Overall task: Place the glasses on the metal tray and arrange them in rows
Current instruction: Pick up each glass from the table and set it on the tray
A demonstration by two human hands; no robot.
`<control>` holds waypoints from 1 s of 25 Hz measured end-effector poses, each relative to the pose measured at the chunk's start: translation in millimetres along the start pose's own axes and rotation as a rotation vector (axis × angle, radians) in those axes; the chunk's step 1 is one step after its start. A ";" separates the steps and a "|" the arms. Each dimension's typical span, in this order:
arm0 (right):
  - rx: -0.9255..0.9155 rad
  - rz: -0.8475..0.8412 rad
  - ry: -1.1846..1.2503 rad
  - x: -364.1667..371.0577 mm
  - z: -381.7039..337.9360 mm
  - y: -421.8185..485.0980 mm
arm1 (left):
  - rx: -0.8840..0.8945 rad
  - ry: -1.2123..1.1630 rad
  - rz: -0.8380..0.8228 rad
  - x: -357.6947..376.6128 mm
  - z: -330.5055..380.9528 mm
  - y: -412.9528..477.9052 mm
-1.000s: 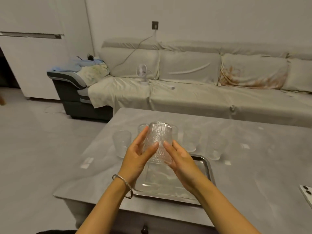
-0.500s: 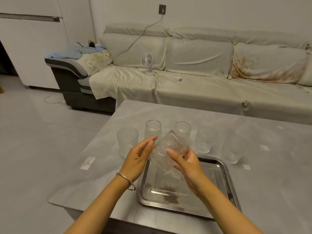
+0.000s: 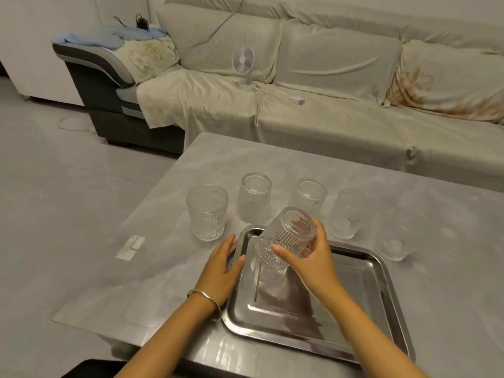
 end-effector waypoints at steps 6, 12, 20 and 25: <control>-0.019 -0.030 -0.074 13.2 8.2 1.0 | 0.019 0.029 -0.003 -0.9 1.8 -1.5; -0.064 -0.038 -0.120 20.9 8.2 2.4 | 0.014 0.018 -0.005 -1.3 0.6 -2.5; -0.041 -0.088 -0.089 24.8 2.0 -2.2 | 0.121 0.007 0.051 -18.4 17.6 -9.5; 0.096 -0.115 0.091 22.4 -5.5 3.1 | 0.395 -0.035 0.439 -72.2 55.9 -6.8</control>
Point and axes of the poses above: each hand's wrist, its own y-axis towards the middle knuckle, its own x-axis out of the palm, z = x × y, the point moved 5 cm from there along y, towards the middle knuckle, and after that the axes turned 9 degrees about -y, right-handed, at the moved point
